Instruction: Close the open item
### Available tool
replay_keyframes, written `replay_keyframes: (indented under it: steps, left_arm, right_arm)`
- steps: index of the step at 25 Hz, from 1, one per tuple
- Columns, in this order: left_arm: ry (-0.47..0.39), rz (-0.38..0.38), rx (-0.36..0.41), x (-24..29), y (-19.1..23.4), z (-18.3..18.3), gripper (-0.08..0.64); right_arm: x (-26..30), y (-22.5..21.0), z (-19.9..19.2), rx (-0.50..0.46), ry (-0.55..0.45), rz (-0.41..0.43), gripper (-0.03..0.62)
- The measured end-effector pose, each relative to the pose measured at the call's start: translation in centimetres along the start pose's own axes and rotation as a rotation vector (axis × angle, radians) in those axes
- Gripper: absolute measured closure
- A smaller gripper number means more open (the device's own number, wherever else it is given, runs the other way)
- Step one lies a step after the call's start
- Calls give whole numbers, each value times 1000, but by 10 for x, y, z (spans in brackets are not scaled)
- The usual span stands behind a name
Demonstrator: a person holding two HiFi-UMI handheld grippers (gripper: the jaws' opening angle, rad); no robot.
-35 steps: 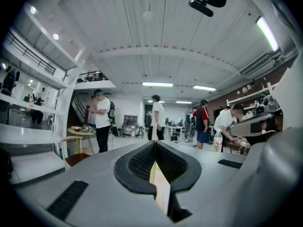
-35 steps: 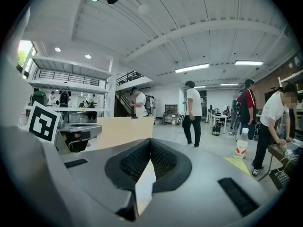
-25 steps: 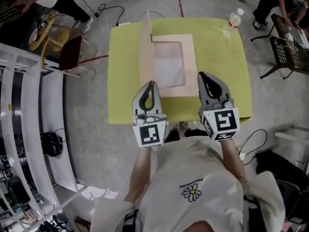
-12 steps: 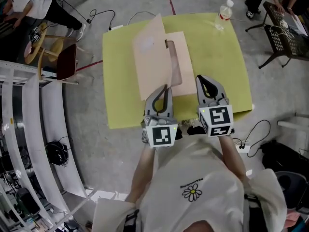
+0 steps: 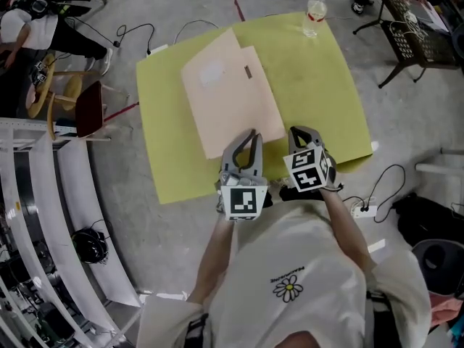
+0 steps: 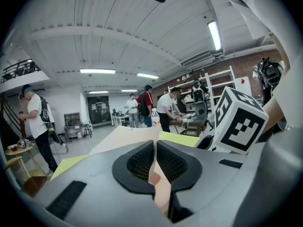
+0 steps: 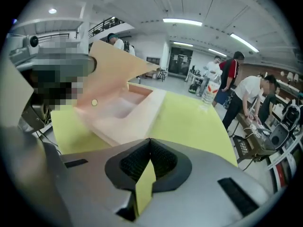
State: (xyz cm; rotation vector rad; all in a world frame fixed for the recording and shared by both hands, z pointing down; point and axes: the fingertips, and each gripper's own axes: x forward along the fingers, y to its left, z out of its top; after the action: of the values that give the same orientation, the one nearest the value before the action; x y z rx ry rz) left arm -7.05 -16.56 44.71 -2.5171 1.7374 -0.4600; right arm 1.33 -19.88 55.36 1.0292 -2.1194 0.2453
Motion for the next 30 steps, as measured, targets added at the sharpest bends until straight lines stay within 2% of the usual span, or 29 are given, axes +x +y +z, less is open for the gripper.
replay_keyframes:
  steps: [6, 11, 19, 26, 30]
  left_arm:
    - [19, -51, 10, 11, -15, -2, 535]
    - [56, -112, 20, 21, -30, -16, 534]
    - [142, -218, 42, 36, -52, -46, 532]
    - [316, -368, 103, 48, -70, -80, 529]
    - [380, -405, 155, 53, -76, -92, 525]
  right_arm:
    - [8, 0, -17, 86, 33, 60, 580]
    - [14, 0, -27, 86, 39, 92, 580]
    - [15, 1, -18, 65, -11, 126, 580]
    - [14, 3, -21, 71, -11, 123, 580]
    - [15, 1, -21, 65, -13, 126, 580]
